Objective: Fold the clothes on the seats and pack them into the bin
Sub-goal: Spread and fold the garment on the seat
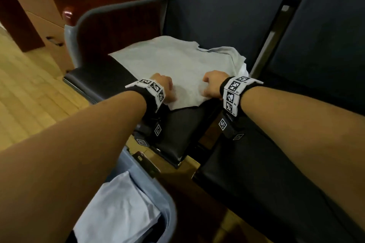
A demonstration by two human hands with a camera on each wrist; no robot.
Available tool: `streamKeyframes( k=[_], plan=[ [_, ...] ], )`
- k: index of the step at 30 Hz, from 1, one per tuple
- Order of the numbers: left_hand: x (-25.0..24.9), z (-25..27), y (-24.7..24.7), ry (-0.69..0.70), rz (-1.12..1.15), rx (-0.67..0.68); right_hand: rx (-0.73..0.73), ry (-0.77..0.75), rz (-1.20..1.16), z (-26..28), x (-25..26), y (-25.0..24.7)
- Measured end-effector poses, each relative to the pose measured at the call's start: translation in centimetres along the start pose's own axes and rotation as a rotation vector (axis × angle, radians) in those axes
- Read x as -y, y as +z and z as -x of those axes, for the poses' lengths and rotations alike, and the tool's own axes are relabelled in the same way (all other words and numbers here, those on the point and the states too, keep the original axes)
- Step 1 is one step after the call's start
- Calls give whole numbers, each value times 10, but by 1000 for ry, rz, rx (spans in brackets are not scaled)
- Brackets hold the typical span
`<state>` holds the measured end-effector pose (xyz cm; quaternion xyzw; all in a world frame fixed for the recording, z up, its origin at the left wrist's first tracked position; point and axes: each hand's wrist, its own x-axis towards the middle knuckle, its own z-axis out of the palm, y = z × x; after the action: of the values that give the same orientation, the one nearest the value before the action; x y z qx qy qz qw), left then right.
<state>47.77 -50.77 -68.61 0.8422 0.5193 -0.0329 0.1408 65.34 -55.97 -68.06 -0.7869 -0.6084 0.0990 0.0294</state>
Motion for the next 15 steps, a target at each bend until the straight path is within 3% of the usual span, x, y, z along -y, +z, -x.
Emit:
streamKeyframes(
  k=[4, 7, 9, 12, 15],
  plan=[
    [-8, -6, -3, 15, -19, -71, -140, -17, -67, -4, -7, 1],
    [-5, -3, -17, -16, 138, -145, -206, -11, -162, 1, -10, -10],
    [-5, 4, -31, -13, 351, -211, -179, -51, -320, 10, -7, -17],
    [-11, 22, -60, 57, 554, -331, -25, -112, -632, 30, 0, -28],
    [-22, 45, -88, 164, 690, -354, -152, -169, -452, 41, 6, -41]
  ],
)
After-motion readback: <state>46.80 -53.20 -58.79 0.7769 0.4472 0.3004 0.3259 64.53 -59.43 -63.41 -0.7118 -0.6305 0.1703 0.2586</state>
